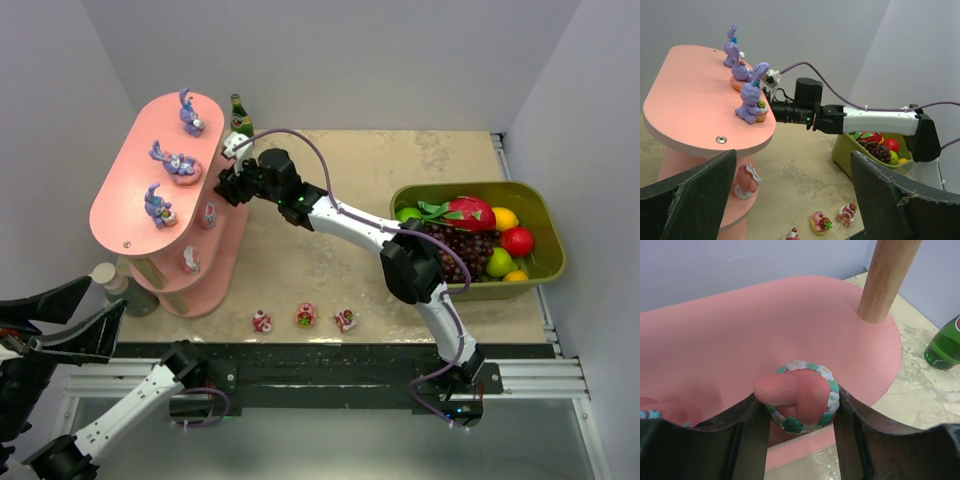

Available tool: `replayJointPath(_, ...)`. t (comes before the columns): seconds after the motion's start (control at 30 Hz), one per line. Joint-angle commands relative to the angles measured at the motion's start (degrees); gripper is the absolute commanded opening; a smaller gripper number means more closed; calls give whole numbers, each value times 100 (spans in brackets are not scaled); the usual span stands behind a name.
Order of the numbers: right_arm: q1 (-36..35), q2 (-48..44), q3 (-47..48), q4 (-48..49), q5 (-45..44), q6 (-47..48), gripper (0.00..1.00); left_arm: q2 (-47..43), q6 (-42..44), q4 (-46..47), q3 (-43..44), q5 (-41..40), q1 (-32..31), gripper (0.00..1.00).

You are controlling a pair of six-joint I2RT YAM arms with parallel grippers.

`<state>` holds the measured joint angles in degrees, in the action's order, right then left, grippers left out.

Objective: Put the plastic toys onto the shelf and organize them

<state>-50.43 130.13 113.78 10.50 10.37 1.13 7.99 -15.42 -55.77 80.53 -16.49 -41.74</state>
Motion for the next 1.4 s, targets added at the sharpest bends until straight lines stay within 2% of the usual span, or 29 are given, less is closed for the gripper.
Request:
replayJointPath(0.0, 16, 4, 320, -65, 193, 98, 50, 159, 136, 101, 59, 14, 25, 100)
replayJointPath(0.23, 16, 92, 558, -426, 44, 230, 57, 133, 136, 110, 59, 14, 25, 100)
replayJointPath(0.5, 16, 127, 611, -488, -70, 265, 59, 115, 127, 101, 77, 14, 25, 100)
replayJointPath(0.67, 25, 5, 444, -374, -123, 335, 68, 133, 127, 93, 77, 14, 25, 100)
replayJointPath(0.8, 7, -329, 5, -128, -141, 415, 77, 133, 118, 92, 120, 14, 25, 99)
replayJointPath(1.0, 7, -742, -461, -13, -193, 468, 83, 159, 109, 84, 164, 41, 25, 100)
replayJointPath(1.23, 7, -1497, -1383, 242, -298, 459, 85, 212, 92, 66, 270, 85, 25, 100)
replayJointPath(1.33, -19, -2163, -2103, 321, -474, 327, 84, 194, 57, 31, 314, 102, 25, 100)
replayJointPath(1.37, -36, -2367, -2636, 347, -579, 257, 84, 186, 39, 14, 314, 137, 25, 100)
